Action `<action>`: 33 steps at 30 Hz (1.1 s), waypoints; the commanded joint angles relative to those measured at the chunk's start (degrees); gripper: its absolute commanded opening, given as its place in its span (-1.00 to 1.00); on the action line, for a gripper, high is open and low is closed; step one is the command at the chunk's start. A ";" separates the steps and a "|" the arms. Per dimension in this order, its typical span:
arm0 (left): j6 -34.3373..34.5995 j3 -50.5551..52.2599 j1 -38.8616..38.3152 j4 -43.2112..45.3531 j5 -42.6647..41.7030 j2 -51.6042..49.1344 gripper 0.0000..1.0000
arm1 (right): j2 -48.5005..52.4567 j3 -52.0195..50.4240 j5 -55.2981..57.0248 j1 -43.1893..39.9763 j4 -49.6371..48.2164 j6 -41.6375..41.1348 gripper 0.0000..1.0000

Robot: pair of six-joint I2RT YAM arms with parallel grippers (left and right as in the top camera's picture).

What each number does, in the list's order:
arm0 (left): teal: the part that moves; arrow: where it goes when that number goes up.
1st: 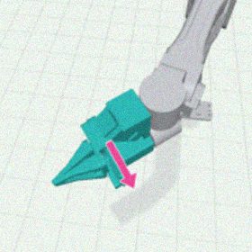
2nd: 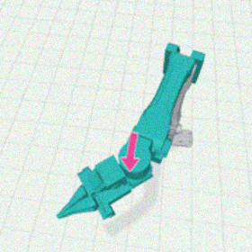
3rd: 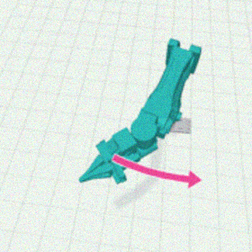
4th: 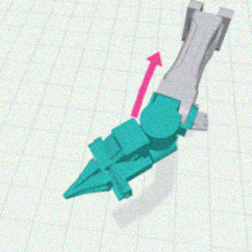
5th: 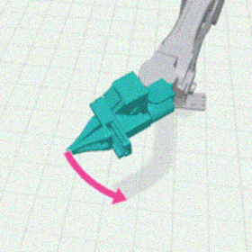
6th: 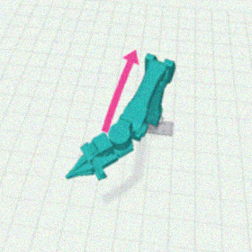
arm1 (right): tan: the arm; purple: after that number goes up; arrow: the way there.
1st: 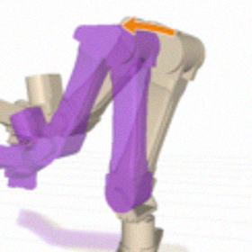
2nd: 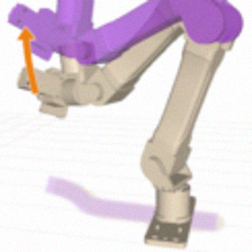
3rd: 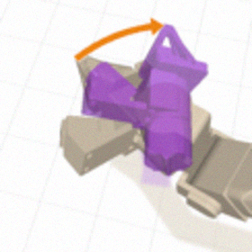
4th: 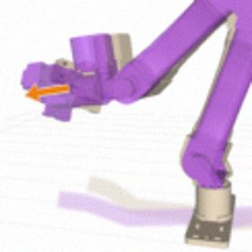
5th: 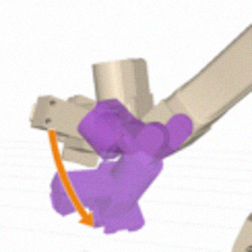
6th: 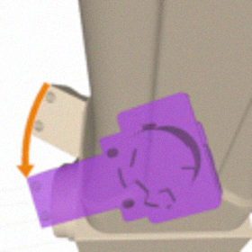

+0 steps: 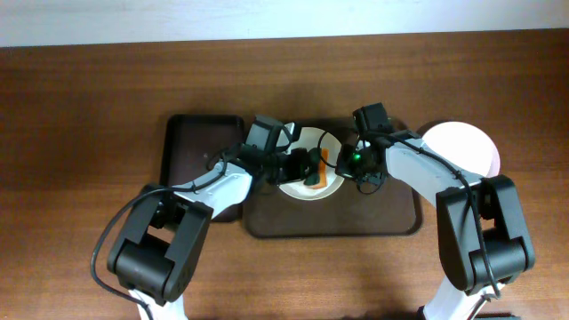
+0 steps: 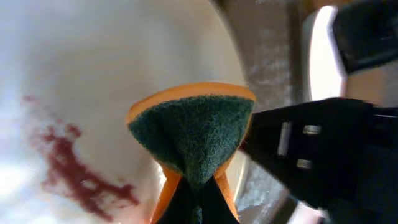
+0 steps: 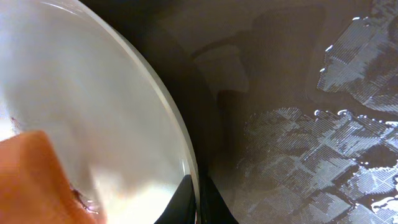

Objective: Clean dirty plates on tray and stack at the side
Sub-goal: 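Scrub the stained plate held by the right gripper with the left-gripper sponge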

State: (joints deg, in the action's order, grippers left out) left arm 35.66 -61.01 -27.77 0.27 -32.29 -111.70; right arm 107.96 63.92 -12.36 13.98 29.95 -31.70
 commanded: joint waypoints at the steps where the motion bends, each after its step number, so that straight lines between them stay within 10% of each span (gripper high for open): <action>1: -8.70 -0.20 -0.15 -3.96 12.57 -1.01 -1.00 | 2.10 -0.70 0.57 0.31 1.18 -0.02 -0.92; 16: -20.13 -10.62 2.69 -18.47 13.42 1.49 -1.00 | 2.10 -0.70 0.57 0.33 1.33 0.20 -0.92; 33: -17.51 -10.29 -2.95 -17.97 20.35 -4.35 -1.00 | 2.10 -0.70 0.57 0.31 1.77 0.20 -0.92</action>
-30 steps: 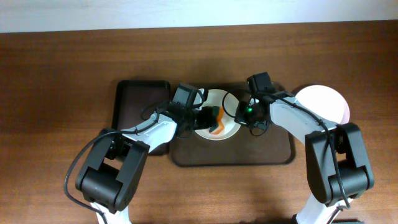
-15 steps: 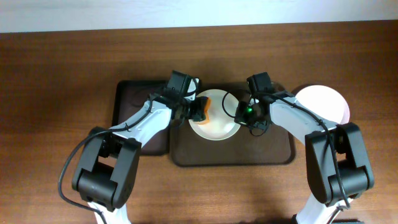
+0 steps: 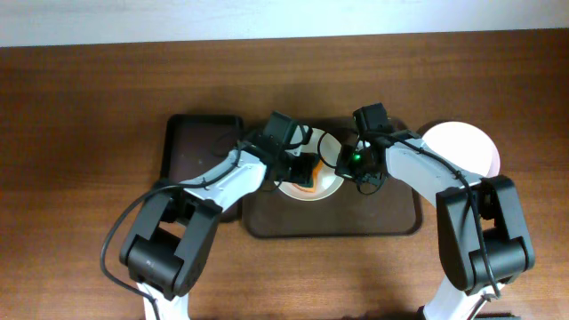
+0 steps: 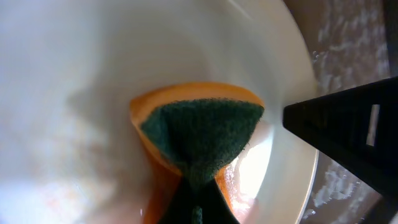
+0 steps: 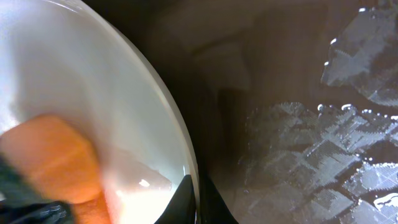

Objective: Clean dirty plates on tray and stack at the side
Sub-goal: 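Scrub the stained plate held by the right gripper with the left-gripper sponge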

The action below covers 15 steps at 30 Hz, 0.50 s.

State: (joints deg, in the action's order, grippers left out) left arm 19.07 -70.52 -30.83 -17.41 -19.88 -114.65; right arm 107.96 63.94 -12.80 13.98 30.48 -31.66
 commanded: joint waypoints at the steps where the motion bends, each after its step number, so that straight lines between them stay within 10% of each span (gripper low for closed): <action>1: -1.84 -0.83 0.50 -0.26 11.30 -1.36 -1.00 | 2.10 -0.72 1.01 0.31 1.46 0.15 -0.92; 15: -7.26 -4.48 5.51 -6.54 9.75 6.32 -1.00 | 2.10 -0.72 1.42 0.31 1.88 0.15 -0.92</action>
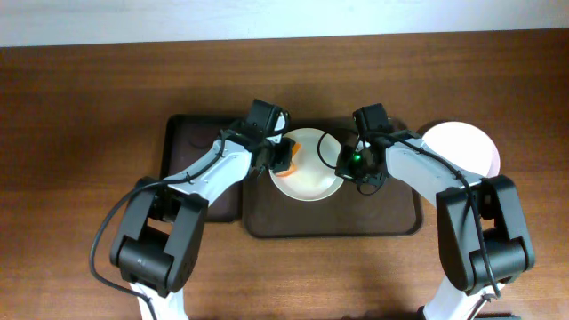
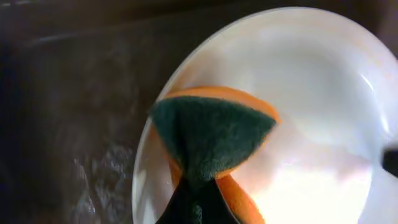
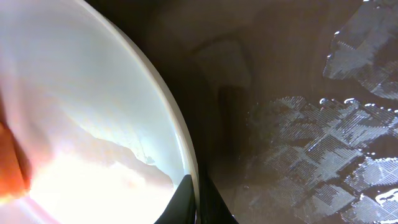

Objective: Clean dirty plates on tray and stack at the side
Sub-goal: 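Scrub the stained plate held by the right gripper with the left-gripper sponge, then return the sponge to the left tray with the left gripper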

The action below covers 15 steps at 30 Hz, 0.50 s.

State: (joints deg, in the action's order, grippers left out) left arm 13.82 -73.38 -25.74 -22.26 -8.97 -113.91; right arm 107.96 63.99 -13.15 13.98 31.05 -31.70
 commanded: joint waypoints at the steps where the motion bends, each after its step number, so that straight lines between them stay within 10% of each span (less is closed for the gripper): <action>1: -1.99 -1.62 0.42 -2.78 -1.55 6.99 -1.00 | 2.10 -0.76 1.77 0.31 1.29 0.24 -0.92; 8: -1.99 -1.62 5.46 -16.02 9.25 13.94 -1.00 | -1.84 2.62 1.18 0.20 2.19 7.50 -0.92; 15: -11.78 -1.55 15.96 -19.02 0.33 13.86 -1.00 | -8.87 3.76 12.83 0.22 7.98 10.03 -0.92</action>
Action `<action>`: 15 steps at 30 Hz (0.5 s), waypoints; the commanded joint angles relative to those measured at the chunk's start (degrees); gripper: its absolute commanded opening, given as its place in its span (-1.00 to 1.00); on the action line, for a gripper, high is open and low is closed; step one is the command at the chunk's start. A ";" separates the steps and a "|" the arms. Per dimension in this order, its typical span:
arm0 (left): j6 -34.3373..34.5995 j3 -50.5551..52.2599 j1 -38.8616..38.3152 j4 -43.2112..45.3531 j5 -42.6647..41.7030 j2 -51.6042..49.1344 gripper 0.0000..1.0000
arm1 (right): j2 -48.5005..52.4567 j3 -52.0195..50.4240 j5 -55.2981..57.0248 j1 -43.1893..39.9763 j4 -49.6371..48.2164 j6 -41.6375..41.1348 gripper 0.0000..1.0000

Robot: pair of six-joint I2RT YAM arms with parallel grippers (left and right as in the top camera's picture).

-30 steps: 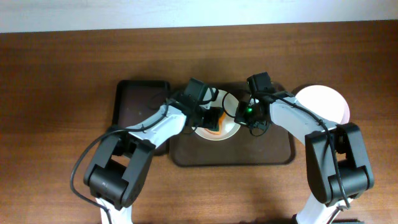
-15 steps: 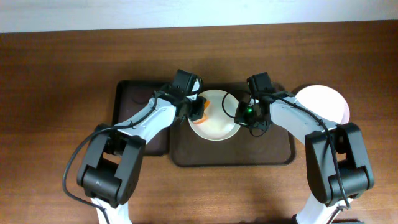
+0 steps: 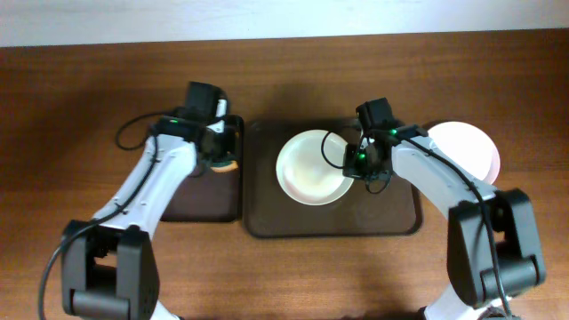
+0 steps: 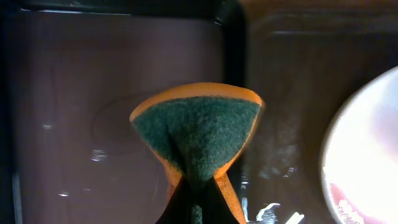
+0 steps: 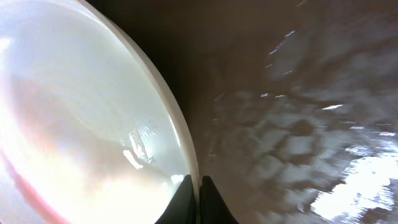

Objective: Clean dirty plates on tray and stack at the side
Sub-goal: 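Return the sponge to the left tray with the left gripper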

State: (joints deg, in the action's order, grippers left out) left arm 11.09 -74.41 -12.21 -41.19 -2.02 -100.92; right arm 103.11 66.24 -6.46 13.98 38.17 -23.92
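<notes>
A white plate lies on the large dark tray. My right gripper is shut on its right rim; in the right wrist view the fingers pinch the edge of the plate. A faint reddish mark shows near the plate's edge. My left gripper is shut on a folded orange sponge with a green scouring face, held over the small dark tray to the left of the plate.
A second, clean white plate sits on the wooden table right of the large tray. The raised rims of the two trays meet just right of the sponge. The large tray's surface is wet.
My left gripper has moved left with the sponge, from the plate's left rim to over the small tray. The right gripper still pinches the plate's right rim, shifted only slightly.
The sponge was on the plate beside a red stain while my right gripper held the rim. Then it was in the plate's middle with the stain mostly gone, then at the plate's left rim. Now it is off the plate, over the small tray.
</notes>
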 commanded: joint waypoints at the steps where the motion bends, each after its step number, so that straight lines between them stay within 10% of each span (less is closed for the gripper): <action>1: -11.30 -0.37 2.91 -0.07 -7.72 0.72 -1.00 | -4.81 1.51 6.32 0.22 0.87 2.99 -0.92; 15: -4.94 2.23 4.13 0.55 8.66 -8.26 -1.00 | -18.84 1.62 36.98 0.68 1.90 19.54 -0.92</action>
State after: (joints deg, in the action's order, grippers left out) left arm 0.43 -72.69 -8.54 -40.75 -0.54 -108.64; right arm 85.32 66.54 20.53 13.98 39.90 -8.19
